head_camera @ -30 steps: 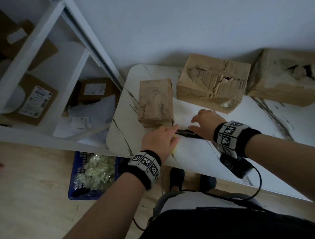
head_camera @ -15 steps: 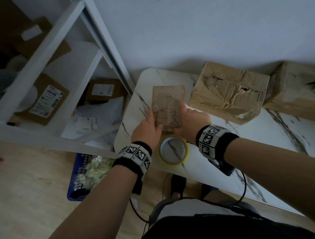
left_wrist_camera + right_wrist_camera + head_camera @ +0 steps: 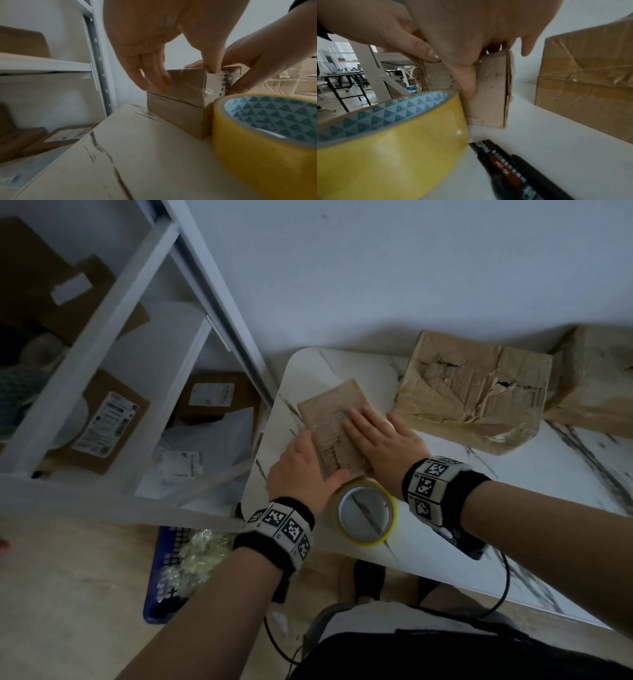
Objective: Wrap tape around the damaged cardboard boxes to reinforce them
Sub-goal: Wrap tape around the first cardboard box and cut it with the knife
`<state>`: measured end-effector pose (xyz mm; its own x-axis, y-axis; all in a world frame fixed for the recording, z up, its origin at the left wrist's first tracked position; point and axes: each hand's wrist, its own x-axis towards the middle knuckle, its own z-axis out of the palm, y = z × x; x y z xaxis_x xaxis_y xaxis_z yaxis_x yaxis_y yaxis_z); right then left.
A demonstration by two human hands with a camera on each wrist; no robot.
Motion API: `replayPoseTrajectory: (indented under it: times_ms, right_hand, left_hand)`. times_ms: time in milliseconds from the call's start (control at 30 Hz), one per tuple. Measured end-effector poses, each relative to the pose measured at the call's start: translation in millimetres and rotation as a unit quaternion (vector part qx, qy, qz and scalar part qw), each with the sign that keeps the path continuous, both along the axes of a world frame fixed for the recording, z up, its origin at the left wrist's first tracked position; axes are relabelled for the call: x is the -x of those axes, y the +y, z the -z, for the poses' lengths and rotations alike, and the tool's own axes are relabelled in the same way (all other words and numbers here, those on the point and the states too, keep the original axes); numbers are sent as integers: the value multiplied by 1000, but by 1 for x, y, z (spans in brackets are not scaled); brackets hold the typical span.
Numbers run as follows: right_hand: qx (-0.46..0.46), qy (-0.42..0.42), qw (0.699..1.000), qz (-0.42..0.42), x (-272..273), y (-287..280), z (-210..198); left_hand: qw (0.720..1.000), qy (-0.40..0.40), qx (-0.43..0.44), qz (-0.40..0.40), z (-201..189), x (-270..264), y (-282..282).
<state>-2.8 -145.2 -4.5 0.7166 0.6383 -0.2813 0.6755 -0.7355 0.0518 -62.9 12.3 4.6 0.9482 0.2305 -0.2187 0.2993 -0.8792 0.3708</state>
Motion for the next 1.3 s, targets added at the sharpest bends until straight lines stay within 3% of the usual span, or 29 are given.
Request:
replayPoseTrajectory:
  times_ms: [67,200,433,567,700,767,867,900,967,1000,1067,1300]
  right_hand:
    - [-6,4,1000,-8,-2,-2,5]
    - [7,-44,999,-20,6,-2,7]
    - [44,-20,997,-67,0,-3,-10]
    - [76,35,993,-88,7,-7,-17]
    - [7,62,997,-40,1,-7,-26]
    - [-35,82,996,9,1,-13,-30]
    - [-75,99,990,67,4,-22,-31]
    - [-80,99,989,77,5,-24,-30]
    - [-86,97,988,88,8,-28,-29]
    - [-88,96,987,91,10,-29,-30]
    - [-94,98,986,97,12,-32,-31]
    - [-125,124,976,130,19,-48,-36]
  left_hand:
    - [997,-13,-54,51,-1,-4,3]
    - [982,85,-93,139,-4,-11,8]
    - [974,113,-131,145,-8,-16,7]
    - [975,108,-132,141,-8,-16,6]
    - [977,112,-131,129,-11,-15,5]
    - [985,73,-107,113,-11,-8,1]
    - [973,-145,-69,165,-7,10,-12]
    - [965,-160,-47,204,-7,16,-18]
    - [960,-27,-21,276,-7,26,-32]
    - [948,54,-55,309,-5,28,-38]
    - [922,130,-120,344,2,31,-48]
    - [959,155,17,235,2,38,-57]
